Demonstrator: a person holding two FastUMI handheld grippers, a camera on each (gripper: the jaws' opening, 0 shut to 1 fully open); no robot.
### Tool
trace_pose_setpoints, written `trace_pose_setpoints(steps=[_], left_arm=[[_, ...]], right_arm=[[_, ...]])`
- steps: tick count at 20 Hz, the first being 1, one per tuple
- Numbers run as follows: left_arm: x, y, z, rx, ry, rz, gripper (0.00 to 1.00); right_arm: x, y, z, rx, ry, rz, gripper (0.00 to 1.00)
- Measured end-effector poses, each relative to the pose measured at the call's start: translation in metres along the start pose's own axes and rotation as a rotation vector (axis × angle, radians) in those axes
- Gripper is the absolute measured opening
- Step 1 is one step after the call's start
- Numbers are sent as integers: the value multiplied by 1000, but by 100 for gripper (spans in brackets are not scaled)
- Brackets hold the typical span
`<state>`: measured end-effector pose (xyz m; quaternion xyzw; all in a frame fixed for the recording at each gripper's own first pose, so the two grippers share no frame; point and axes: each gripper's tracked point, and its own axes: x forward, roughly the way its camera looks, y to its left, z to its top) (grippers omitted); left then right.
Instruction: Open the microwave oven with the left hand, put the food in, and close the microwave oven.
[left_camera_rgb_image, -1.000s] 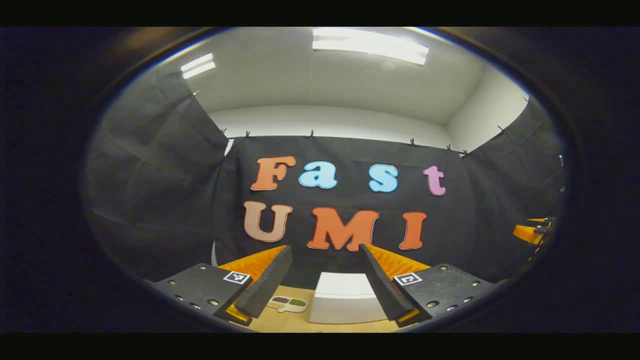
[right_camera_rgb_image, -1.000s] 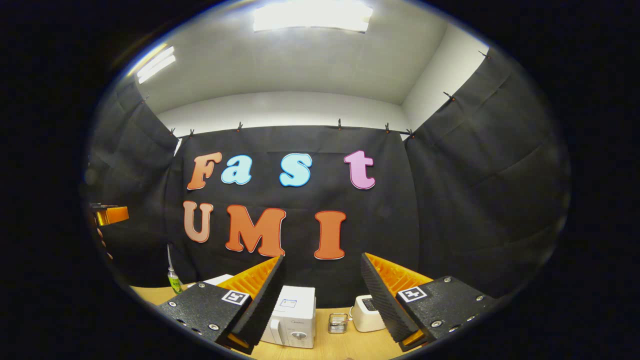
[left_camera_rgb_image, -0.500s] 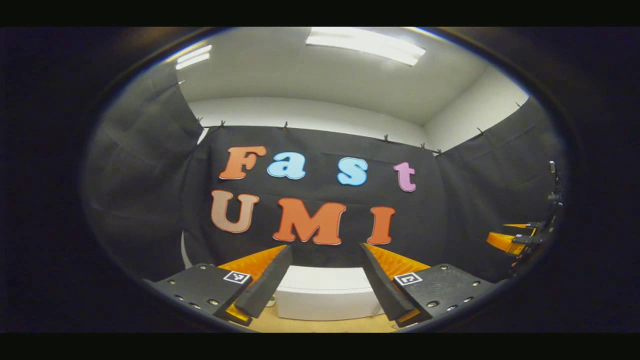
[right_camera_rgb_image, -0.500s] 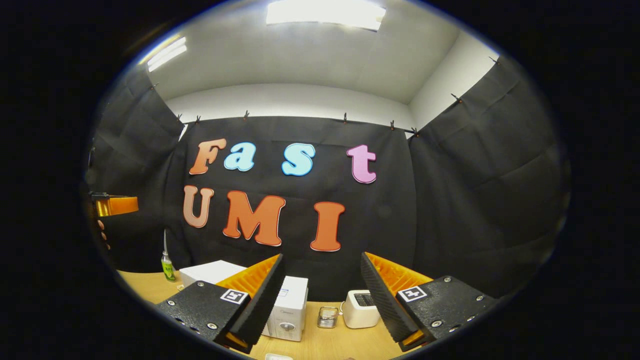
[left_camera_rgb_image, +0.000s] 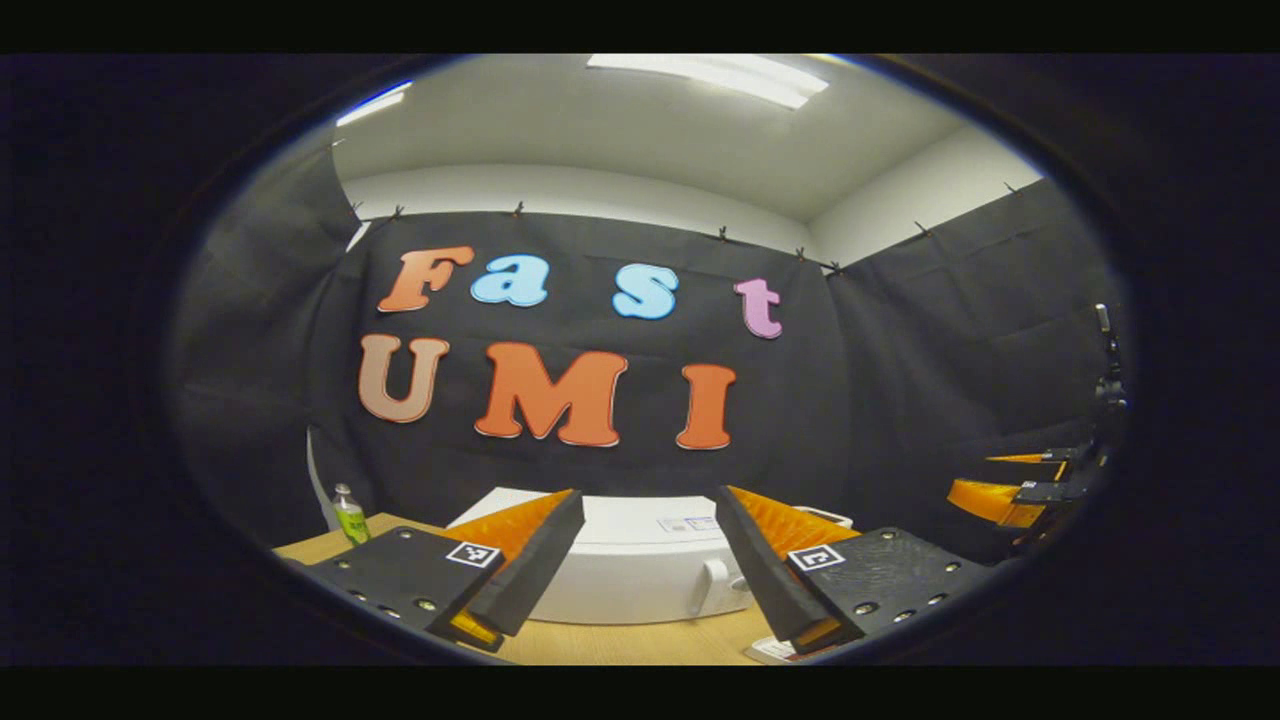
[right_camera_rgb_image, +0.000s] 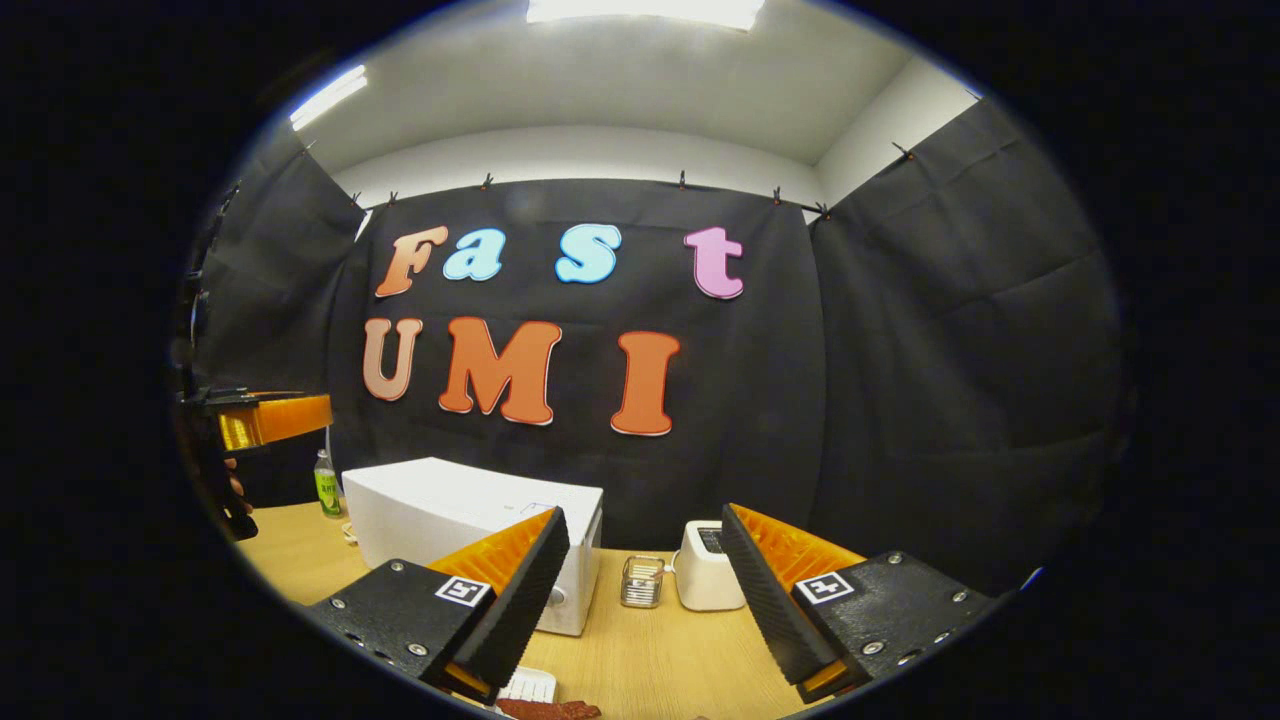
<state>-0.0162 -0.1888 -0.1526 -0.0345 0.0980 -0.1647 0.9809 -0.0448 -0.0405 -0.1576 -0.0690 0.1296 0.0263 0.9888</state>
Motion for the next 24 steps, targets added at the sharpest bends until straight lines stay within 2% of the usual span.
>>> trace_pose_setpoints(steps=[4, 7, 8, 11, 13, 17, 19, 20, 23, 24], left_arm=[[24, -28, -56, -33, 70, -46, 88], [41, -44, -94, -62, 120, -66, 91], [48, -47, -107, -69, 132, -70, 88], [66, -59, -145, -41, 173, -72, 89], [76, -60, -174, -20, 217, -42, 90], [97, -68, -221, 2, 287, -14, 80], [104, -69, -242, 12, 326, -1, 72], [107, -68, -248, -1, 329, 9, 62], [117, -61, -254, -36, 313, 45, 56], [120, -63, -257, -44, 312, 40, 49]], right_arm=[[-4, -14, -53, 14, 70, -5, 95], [-4, -12, -84, 76, 108, 28, 95], [-4, -11, -94, 88, 121, 41, 95], [-2, -12, -126, 100, 163, 48, 95], [-1, -16, -144, 126, 191, 36, 95], [1, -16, -175, 163, 239, 31, 95], [0, -20, -183, 175, 252, 25, 95], [-1, -23, -186, 182, 256, 23, 95], [-3, -29, -196, 186, 269, 15, 95], [-4, -32, -199, 187, 272, 9, 95]])
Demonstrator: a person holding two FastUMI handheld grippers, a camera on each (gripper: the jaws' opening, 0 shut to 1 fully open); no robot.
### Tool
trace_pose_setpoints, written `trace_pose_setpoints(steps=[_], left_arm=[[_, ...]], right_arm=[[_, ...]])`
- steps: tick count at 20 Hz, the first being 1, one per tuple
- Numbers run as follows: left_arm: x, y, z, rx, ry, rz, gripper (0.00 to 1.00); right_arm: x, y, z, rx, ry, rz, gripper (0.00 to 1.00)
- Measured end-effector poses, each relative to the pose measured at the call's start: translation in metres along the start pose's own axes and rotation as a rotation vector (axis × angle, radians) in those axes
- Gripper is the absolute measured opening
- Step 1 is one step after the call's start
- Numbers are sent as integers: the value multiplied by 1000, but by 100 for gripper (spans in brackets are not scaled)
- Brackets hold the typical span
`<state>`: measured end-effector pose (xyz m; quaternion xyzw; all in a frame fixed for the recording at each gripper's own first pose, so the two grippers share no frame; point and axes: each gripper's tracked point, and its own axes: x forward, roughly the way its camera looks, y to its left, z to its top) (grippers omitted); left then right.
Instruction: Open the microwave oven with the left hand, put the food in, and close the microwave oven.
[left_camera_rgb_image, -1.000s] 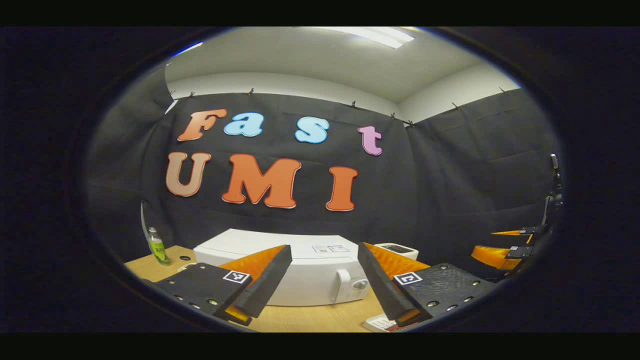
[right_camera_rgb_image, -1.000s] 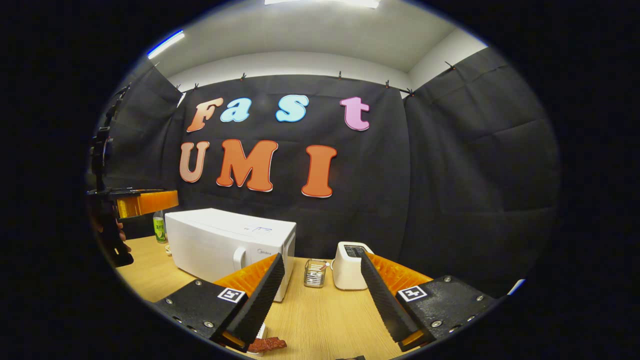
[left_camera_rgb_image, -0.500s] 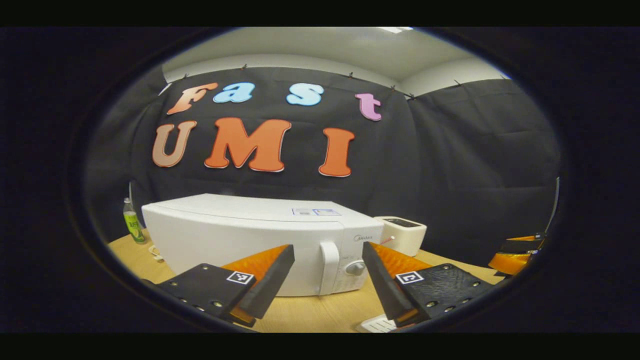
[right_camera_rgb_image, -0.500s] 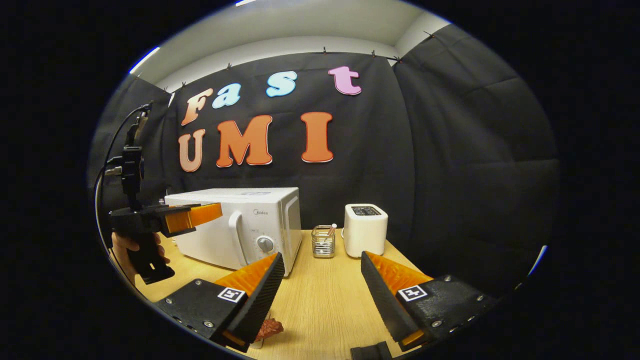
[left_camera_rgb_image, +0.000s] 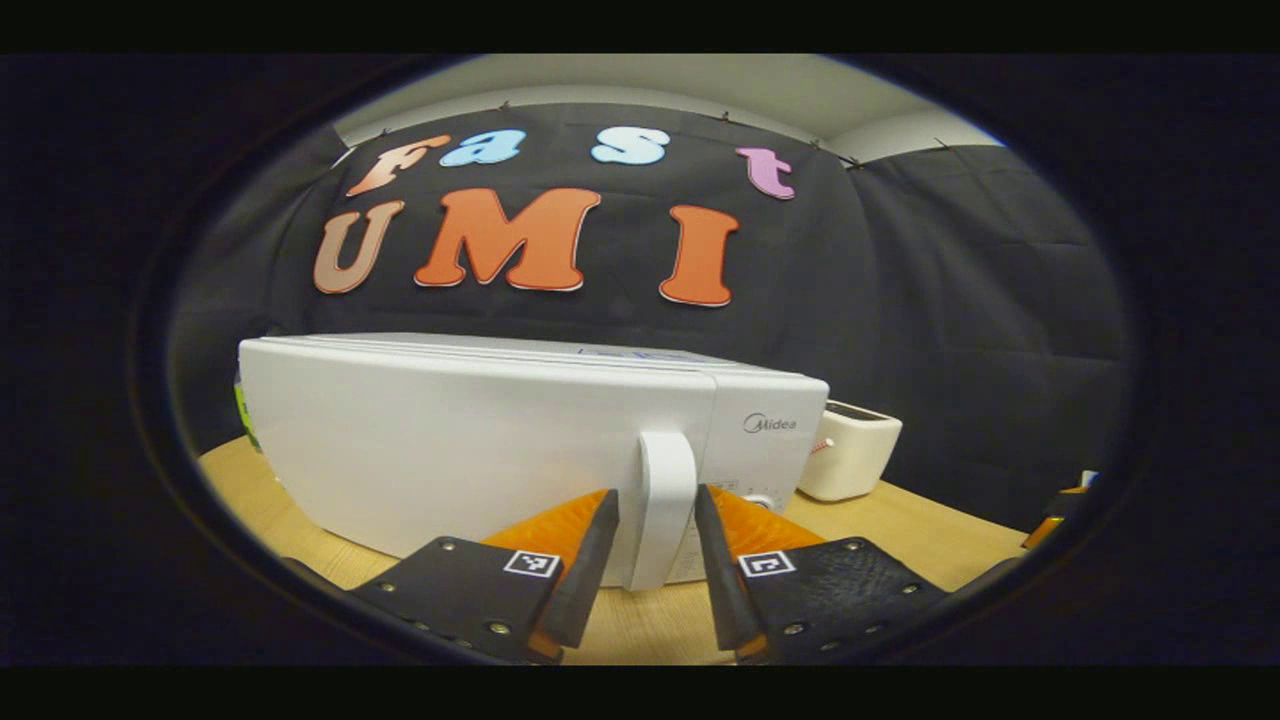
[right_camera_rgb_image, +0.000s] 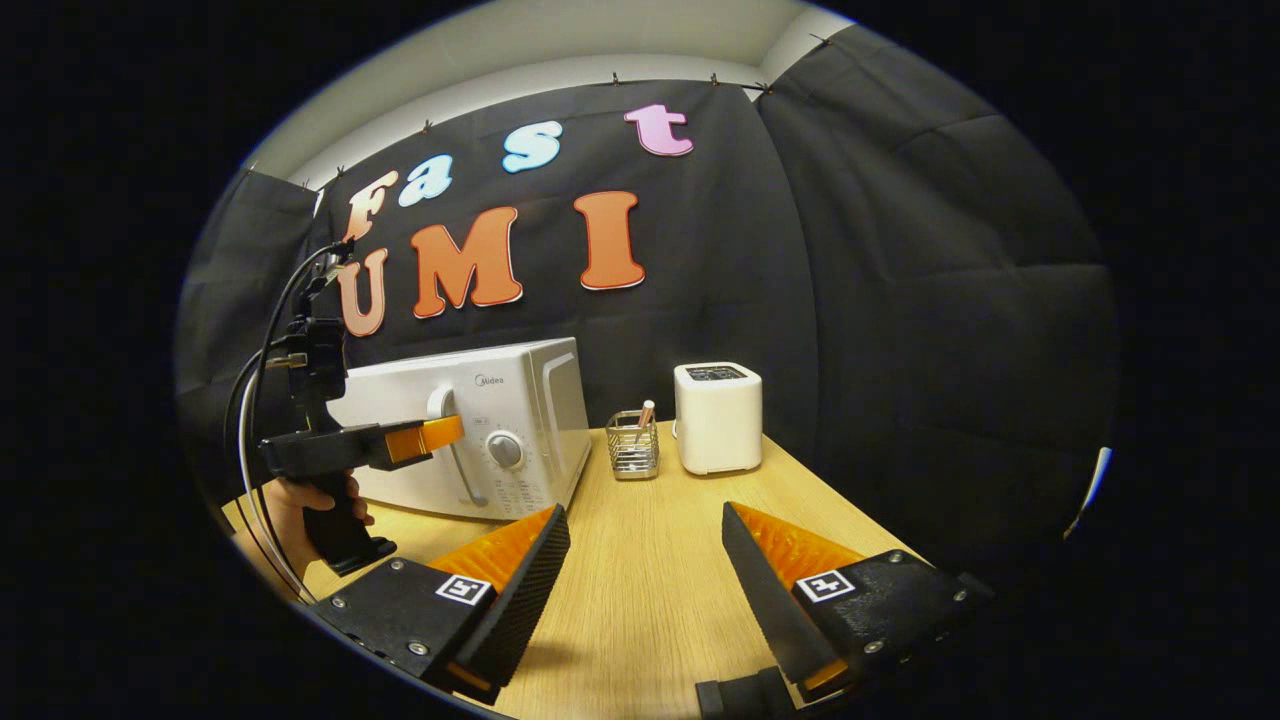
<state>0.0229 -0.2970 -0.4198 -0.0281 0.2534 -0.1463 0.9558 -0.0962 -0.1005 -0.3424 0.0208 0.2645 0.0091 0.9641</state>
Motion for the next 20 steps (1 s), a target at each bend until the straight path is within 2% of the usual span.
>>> trace_pose_setpoints(steps=[2, 3, 5, 6, 8, 10, 13, 15, 17, 19, 20], left_arm=[[4, -6, -14, 14, 44, 3, 41], [5, -6, -12, 46, 30, 9, 28], [3, -7, -11, 76, 23, 21, 25], [2, -7, -9, 60, 7, 14, 19], [3, -10, -12, 54, 13, -2, 14], [0, -10, -9, 83, 5, -4, 12], [-2, -9, -12, 50, -1, -3, 7], [-12, -11, -9, 52, -25, 7, 9], [-24, -14, -11, 82, -38, -17, 9], [-39, -15, -15, 49, -22, -51, 12], [-49, -15, -16, 49, -23, -68, 9]], right_arm=[[0, -3, -4, 9, 7, -4, 95], [0, -4, -6, 15, 12, -4, 95], [2, -4, -12, 27, 26, -5, 95], [2, -2, -14, 30, 33, -2, 95], [-1, 1, -18, 31, 43, 2, 94], [-3, 7, -24, 45, 56, 8, 94], [-7, 20, -40, 41, 92, 29, 93], [-8, 21, -45, 19, 104, 25, 94], [-9, 22, -45, 16, 111, 33, 94], [-10, 23, -47, 25, 123, 38, 94], [-11, 24, -48, 29, 128, 38, 93]])
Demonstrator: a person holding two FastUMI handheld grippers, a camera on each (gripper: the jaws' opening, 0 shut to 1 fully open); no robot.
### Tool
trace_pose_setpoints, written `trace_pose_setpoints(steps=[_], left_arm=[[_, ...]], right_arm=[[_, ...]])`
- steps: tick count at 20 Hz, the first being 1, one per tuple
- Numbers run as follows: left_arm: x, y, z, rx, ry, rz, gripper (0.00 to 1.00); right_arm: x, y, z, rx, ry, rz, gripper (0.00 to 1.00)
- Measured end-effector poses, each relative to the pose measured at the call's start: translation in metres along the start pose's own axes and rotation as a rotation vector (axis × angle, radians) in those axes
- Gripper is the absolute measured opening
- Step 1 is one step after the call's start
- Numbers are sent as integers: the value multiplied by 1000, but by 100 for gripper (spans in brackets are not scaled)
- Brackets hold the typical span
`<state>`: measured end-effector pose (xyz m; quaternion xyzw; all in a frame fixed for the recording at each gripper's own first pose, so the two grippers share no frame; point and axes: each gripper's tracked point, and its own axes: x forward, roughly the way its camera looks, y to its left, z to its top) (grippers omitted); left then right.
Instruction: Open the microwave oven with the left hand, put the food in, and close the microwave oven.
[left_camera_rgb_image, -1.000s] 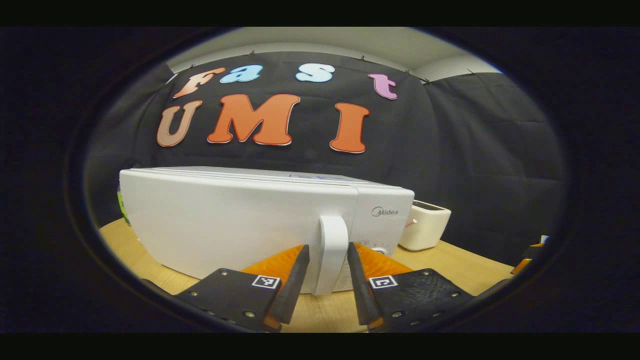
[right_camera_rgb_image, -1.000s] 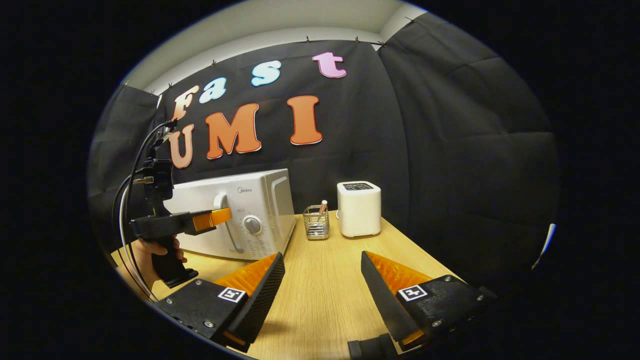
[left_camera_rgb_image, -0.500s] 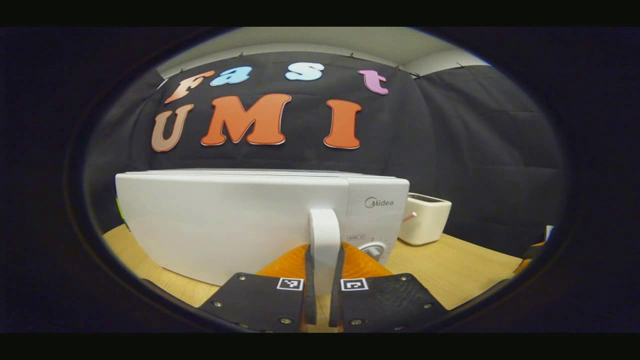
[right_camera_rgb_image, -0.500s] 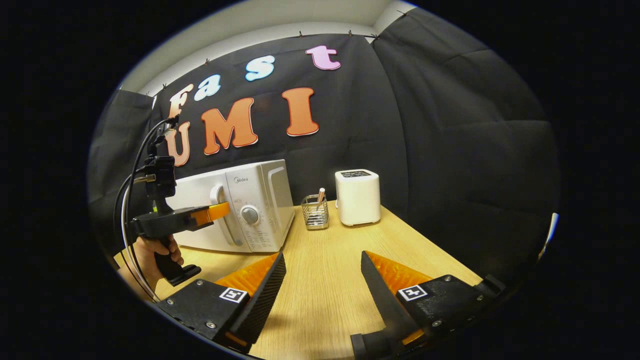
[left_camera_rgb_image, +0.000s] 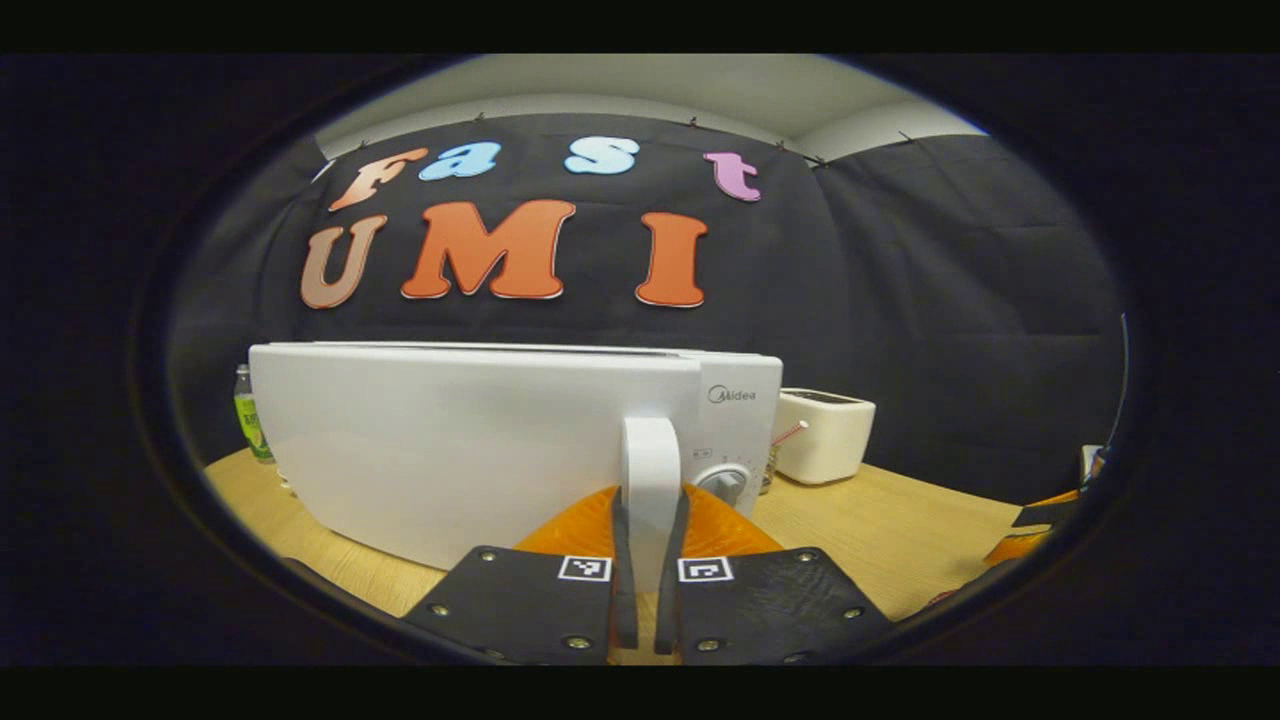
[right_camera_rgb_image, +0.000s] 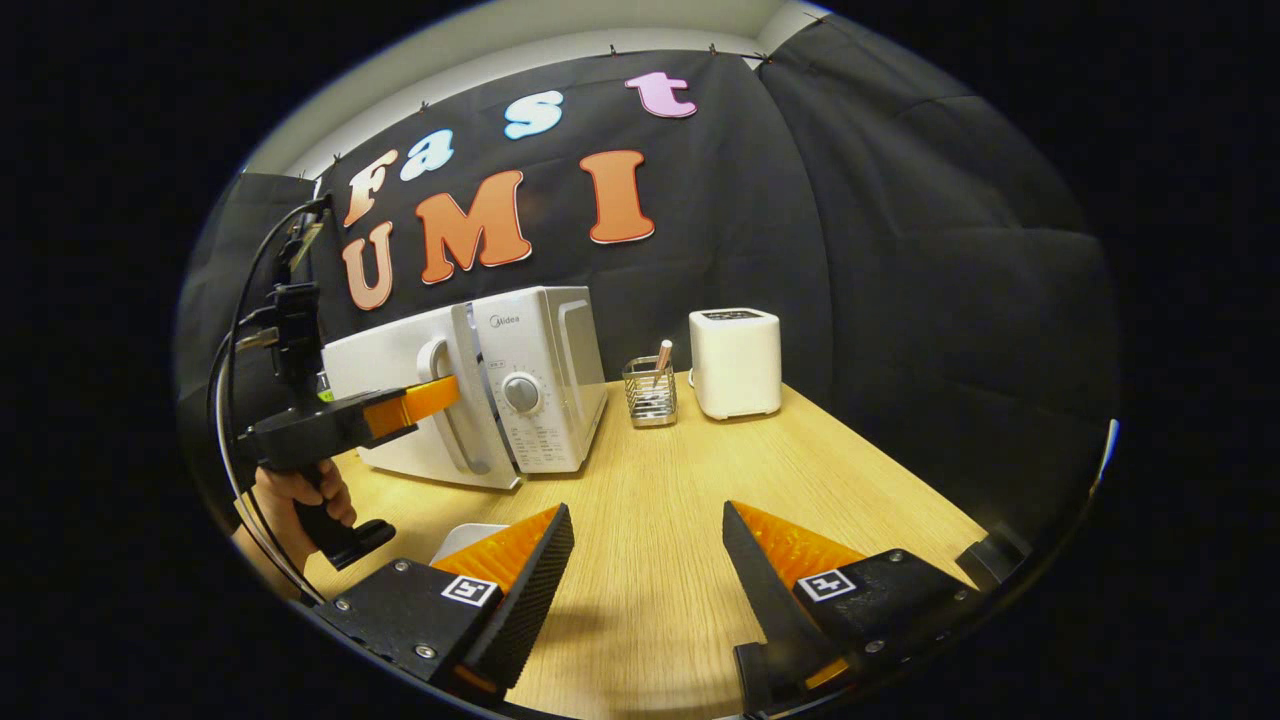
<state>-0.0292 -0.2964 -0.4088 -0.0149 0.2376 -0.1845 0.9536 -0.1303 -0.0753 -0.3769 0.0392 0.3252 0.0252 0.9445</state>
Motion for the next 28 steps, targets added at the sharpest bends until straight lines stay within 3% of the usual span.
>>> trace_pose_setpoints(steps=[1, 2, 4, 5, 8, 10, 16, 18, 23, 28], left_arm=[[-12, 1, 1, 7, -9, -11, 6], [-26, 2, 2, 23, -20, -21, 12], [-51, 5, 1, 29, -39, -37, 7], [-65, 5, 1, 16, -45, -45, 12], [-105, 16, 1, -1, -55, -56, 7], [-131, 26, 3, 3, -67, -54, 12], [-201, 68, 2, 14, -105, -33, 6], [-220, 85, 3, 19, -106, -18, 11], [-261, 130, 6, 11, -137, 31, 7], [-287, 170, 5, 18, -147, 72, 9]], right_arm=[[-2, 3, 0, 4, 0, 4, 93], [-3, 6, 2, 9, -4, 10, 94], [-5, 12, 0, 17, 7, 23, 94], [-5, 13, -4, 18, 16, 24, 94], [-5, 19, -4, 7, 34, 20, 94], [-4, 24, -6, -1, 42, 19, 94], [0, 42, -11, 1, 74, 14, 94], [0, 47, -8, 2, 65, 7, 94], [-4, 57, -16, 29, 72, -5, 94], [-13, 63, -21, 40, 72, -41, 94]])
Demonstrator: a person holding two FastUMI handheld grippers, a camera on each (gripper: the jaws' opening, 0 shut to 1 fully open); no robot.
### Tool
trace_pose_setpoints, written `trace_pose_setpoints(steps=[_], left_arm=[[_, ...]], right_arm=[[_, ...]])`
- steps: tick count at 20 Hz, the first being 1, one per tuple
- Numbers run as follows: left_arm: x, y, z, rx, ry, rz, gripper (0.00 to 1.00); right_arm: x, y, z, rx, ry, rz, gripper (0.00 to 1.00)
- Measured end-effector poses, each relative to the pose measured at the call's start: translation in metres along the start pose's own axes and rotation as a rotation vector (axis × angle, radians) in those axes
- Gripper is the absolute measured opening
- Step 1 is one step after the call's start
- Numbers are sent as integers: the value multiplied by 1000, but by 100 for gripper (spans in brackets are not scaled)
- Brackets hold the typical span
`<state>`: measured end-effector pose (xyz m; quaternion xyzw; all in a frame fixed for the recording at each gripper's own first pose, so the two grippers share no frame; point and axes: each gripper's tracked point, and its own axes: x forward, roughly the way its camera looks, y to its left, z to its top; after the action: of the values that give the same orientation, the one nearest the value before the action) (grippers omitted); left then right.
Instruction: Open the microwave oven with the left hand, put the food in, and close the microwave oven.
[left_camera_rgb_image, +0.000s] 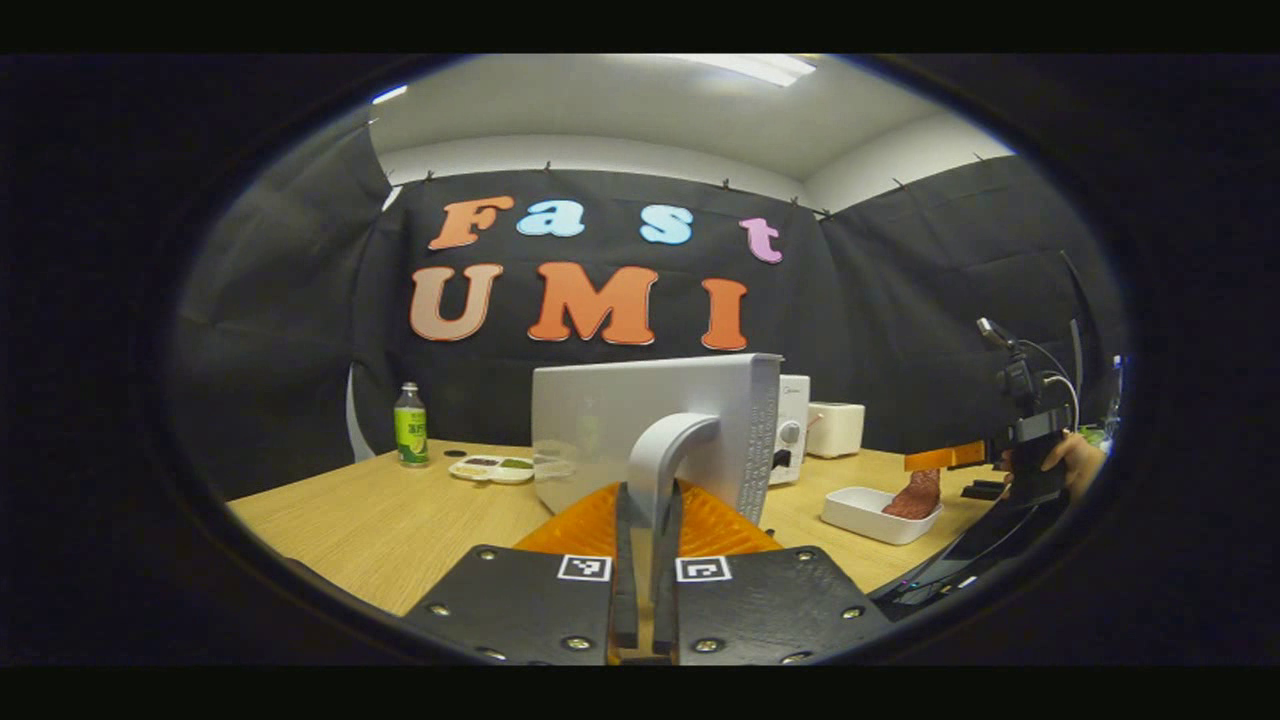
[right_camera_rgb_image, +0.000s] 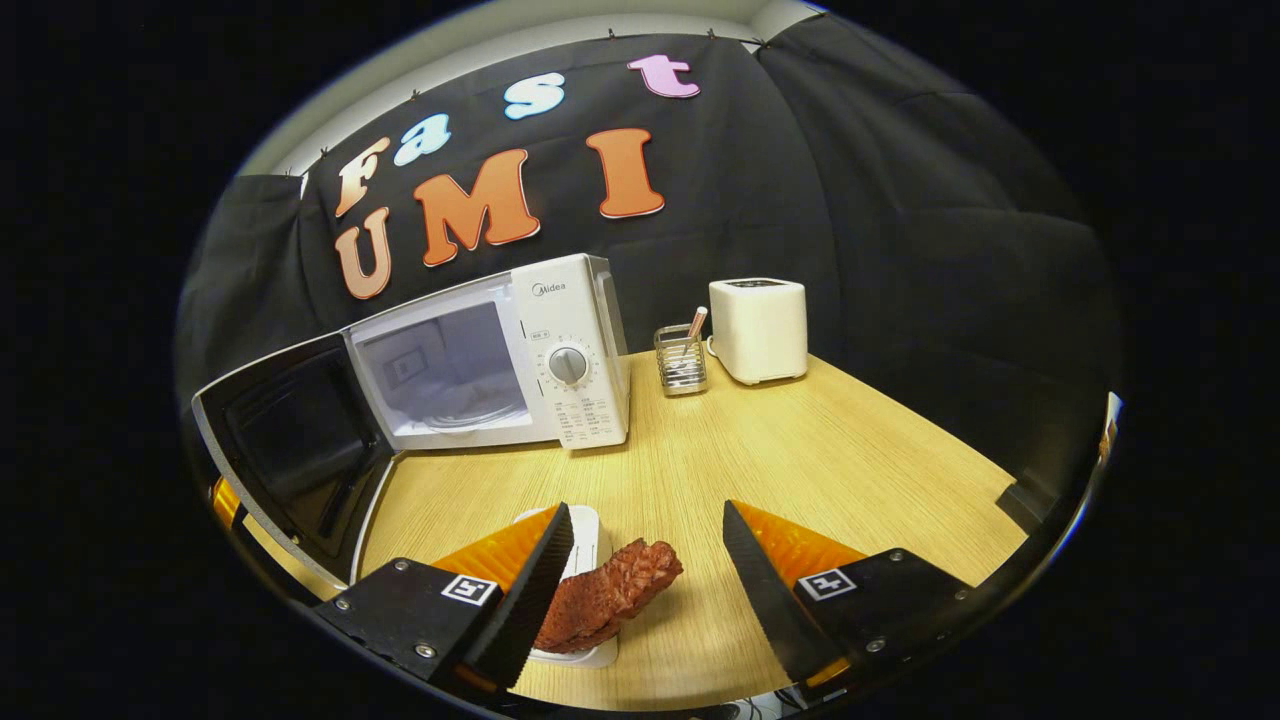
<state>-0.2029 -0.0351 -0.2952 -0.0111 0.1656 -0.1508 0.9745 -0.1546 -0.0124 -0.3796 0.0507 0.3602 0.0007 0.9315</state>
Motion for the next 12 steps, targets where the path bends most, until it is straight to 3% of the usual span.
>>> trace_pose_setpoints(steps=[7, 12], left_arm=[[-22, 60, 4, 40, -9, 53, 8], [-27, 92, 5, 70, -12, 76, 10]], right_arm=[[-3, -1, -10, 32, 22, -46, 88], [-5, -3, -20, 122, 58, -40, 77]])
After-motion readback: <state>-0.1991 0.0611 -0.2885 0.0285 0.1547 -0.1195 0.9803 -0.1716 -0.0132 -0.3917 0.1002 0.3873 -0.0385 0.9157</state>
